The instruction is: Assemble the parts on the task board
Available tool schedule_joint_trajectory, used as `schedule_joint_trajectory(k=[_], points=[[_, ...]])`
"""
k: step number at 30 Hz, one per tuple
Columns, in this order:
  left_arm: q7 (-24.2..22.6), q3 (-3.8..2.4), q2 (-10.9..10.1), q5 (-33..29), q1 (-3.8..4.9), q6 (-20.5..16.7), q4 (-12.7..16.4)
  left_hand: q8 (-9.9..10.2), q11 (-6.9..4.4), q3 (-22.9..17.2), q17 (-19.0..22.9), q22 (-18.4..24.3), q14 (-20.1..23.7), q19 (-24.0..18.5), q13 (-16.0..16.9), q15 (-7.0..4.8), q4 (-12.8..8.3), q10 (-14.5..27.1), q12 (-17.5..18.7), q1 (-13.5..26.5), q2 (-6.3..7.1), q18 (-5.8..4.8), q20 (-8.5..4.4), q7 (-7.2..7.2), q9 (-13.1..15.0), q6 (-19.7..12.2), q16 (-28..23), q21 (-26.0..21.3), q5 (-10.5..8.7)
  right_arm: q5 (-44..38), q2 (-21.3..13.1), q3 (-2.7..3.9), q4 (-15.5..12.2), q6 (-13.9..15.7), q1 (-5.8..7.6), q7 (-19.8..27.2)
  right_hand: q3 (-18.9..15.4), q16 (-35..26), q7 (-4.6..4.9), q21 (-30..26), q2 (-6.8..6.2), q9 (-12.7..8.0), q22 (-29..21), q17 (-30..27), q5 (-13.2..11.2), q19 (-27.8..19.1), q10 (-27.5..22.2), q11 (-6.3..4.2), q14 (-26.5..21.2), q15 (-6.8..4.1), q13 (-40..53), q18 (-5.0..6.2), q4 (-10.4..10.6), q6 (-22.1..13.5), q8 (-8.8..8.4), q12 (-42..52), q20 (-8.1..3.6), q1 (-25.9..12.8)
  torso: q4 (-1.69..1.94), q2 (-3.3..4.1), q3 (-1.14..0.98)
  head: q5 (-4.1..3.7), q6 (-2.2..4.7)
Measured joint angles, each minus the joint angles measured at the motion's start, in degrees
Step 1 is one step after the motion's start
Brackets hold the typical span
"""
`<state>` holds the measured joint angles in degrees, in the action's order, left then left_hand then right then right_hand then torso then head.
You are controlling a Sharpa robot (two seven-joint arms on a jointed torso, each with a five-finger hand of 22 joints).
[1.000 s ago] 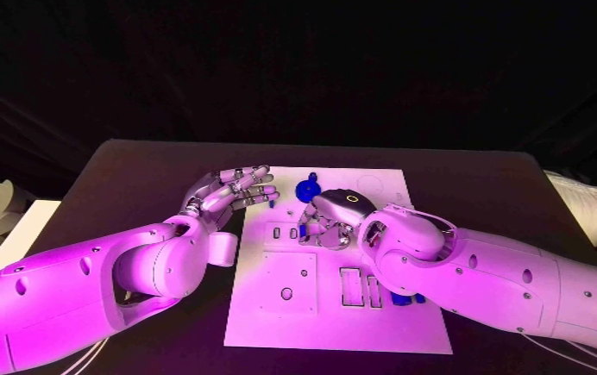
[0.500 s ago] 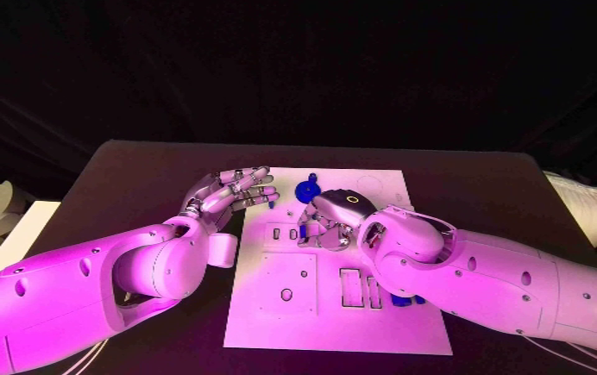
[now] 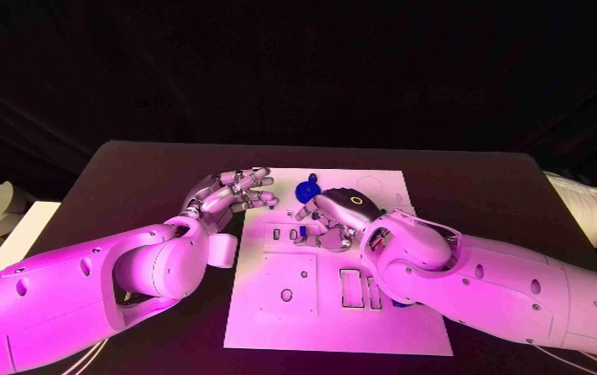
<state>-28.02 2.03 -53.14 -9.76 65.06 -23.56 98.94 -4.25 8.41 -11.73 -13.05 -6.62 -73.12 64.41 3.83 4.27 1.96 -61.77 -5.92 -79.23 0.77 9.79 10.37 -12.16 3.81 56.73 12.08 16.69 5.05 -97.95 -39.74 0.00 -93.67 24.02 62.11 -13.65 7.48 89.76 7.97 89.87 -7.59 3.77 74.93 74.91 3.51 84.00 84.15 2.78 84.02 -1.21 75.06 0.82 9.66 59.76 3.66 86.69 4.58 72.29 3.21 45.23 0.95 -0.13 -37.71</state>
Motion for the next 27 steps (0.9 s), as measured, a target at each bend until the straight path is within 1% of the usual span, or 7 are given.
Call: schedule_joint_trajectory(k=[6, 9, 11, 13, 15, 21, 27], points=[[2.3, 0.0, 0.2, 2.8, 0.0, 0.5, -0.9, 0.0, -3.01, -0.6, -8.2, -4.6, -10.4, 8.5, 1.2, -3.49, 1.1, -7.4, -2.8, 2.5, 1.08, 0.0, -3.39, 1.98, 0.0, 1.8, 10.9, 8.6, 0.0, 1.5, -4.6, 0.79, -3.9, 3.5, 0.37, 6.6, -0.7, 0.0, 0.0, -0.2, -0.71, 0.1, 0.0, 0.0, 0.3, 0.0, -0.2, 0.21, 0.0, 0.0, 0.0, 0.0, 0.7, 0.0, 0.0, 0.0, 0.37, 0.7, -0.02, -0.08, -0.02, 0.1, 0.18], [5.0, 0.0, 0.3, 6.1, 0.01, 1.0, -1.5, -0.9, -4.82, -0.7, -31.2, -9.3, -10.9, 12.2, 3.5, -5.13, 1.6, -12.0, -6.1, 3.4, 1.92, -0.01, -5.49, 3.82, 0.3, 3.1, 35.4, 15.8, -0.17, 3.6, -7.5, 1.15, -5.7, 4.2, 1.58, 10.5, -1.1, 0.0, 0.0, -0.2, -1.18, 0.1, 0.0, 0.0, 1.3, 0.0, -0.2, 0.21, 0.0, 0.0, 0.0, 0.0, 1.1, 0.0, 0.0, -0.3, 0.37, 1.2, -0.07, -0.1, -0.02, 0.09, 0.33], [7.3, -0.01, 0.3, 8.7, 0.03, 1.3, -1.8, -2.4, -6.28, 0.1, -50.3, -20.6, -10.8, 14.6, 8.0, -5.91, 2.2, -15.3, -12.2, 4.6, 2.43, -0.01, -7.09, 5.04, 0.8, 4.9, 54.3, 26.7, -0.33, 5.5, -9.4, 1.22, -6.8, 4.2, 2.57, 12.3, -1.3, 0.0, 0.0, -0.2, -1.08, 0.1, 0.0, 0.0, 2.9, 0.0, -0.2, 0.21, 0.0, 0.0, 0.0, 0.0, 1.2, 0.0, 0.01, -0.6, 0.37, 2.6, -0.13, -0.16, -0.05, 0.13, 0.41], [10.8, -0.02, 0.3, 12.2, 0.11, 2.0, -2.1, -3.7, -7.25, 0.8, -59.8, -33.5, -10.9, 16.5, 13.6, -6.93, 2.9, -15.7, -19.3, 5.5, 1.83, -2.28, -7.3, 5.57, 1.4, 6.0, 66.8, 38.1, -0.33, 8.5, -11.8, 1.33, -7.7, 4.0, 3.94, 14.0, -1.6, 0.0, 0.0, -0.2, -0.66, 0.2, 0.0, 0.0, 4.0, 0.0, -0.2, 0.21, 0.0, 0.0, 0.0, 0.0, 0.9, 0.0, 0.01, -0.6, 0.37, 3.5, -0.18, -0.3, -0.12, 0.28, 0.41], [14.7, -0.01, 0.3, 15.4, 0.36, 2.9, -2.4, -5.0, -7.48, 2.2, -61.5, -40.0, -10.9, 17.0, 19.8, -7.06, 4.2, -14.4, -26.3, 7.4, 1.54, -2.68, -7.42, 6.0, 2.1, 6.1, 72.1, 43.8, -0.33, 11.3, -13.6, 1.38, -8.1, 3.6, 5.11, 15.0, -1.6, 0.0, 0.18, -0.2, -0.62, 0.2, 0.0, 0.0, 4.4, 0.0, -0.2, 0.21, 0.0, 0.0, 0.0, 0.0, 0.9, -0.2, 0.01, -0.6, 0.37, 3.5, -0.24, -0.5, -0.21, 0.41, 0.3], [31.7, -0.07, 2.1, 29.0, 3.21, 8.5, -4.0, -14.2, -7.88, 6.8, -61.9, -57.5, -10.9, 18.5, 52.8, -7.49, 11.0, -13.1, -59.5, 10.7, 0.97, -4.89, -7.53, 7.11, 7.4, 4.2, 77.7, 57.7, -0.25, 20.6, -18.6, 1.47, -7.6, 2.8, 7.91, 16.5, -1.6, 0.0, 0.28, -0.5, -0.41, 0.2, 0.0, 0.0, 4.4, 0.0, -0.2, 0.21, 0.0, 0.0, 0.0, 0.0, 0.9, -0.3, 0.01, -0.6, 0.37, 3.7, -0.4, -1.24, -0.58, 0.46, 0.1], [46.4, -0.06, 4.8, 41.4, 6.07, 15.2, -6.1, -23.2, -9.65, 10.2, -61.9, -65.0, -11.0, 19.4, 65.6, -8.24, 14.3, -17.6, -70.0, 11.3, 0.34, -5.82, -8.24, 9.22, 14.1, 3.3, 77.7, 62.9, -0.46, 27.8, -20.4, 1.47, -5.6, 2.4, 8.75, 17.2, -1.7, 0.0, 0.28, -0.5, -0.11, 0.2, 0.0, 0.0, 4.6, 0.0, -0.2, 0.21, 0.0, 0.0, 0.0, 0.0, 0.8, -0.3, 0.01, -0.6, 0.36, 4.0, -0.61, -1.81, -0.99, 0.93, -0.1]])
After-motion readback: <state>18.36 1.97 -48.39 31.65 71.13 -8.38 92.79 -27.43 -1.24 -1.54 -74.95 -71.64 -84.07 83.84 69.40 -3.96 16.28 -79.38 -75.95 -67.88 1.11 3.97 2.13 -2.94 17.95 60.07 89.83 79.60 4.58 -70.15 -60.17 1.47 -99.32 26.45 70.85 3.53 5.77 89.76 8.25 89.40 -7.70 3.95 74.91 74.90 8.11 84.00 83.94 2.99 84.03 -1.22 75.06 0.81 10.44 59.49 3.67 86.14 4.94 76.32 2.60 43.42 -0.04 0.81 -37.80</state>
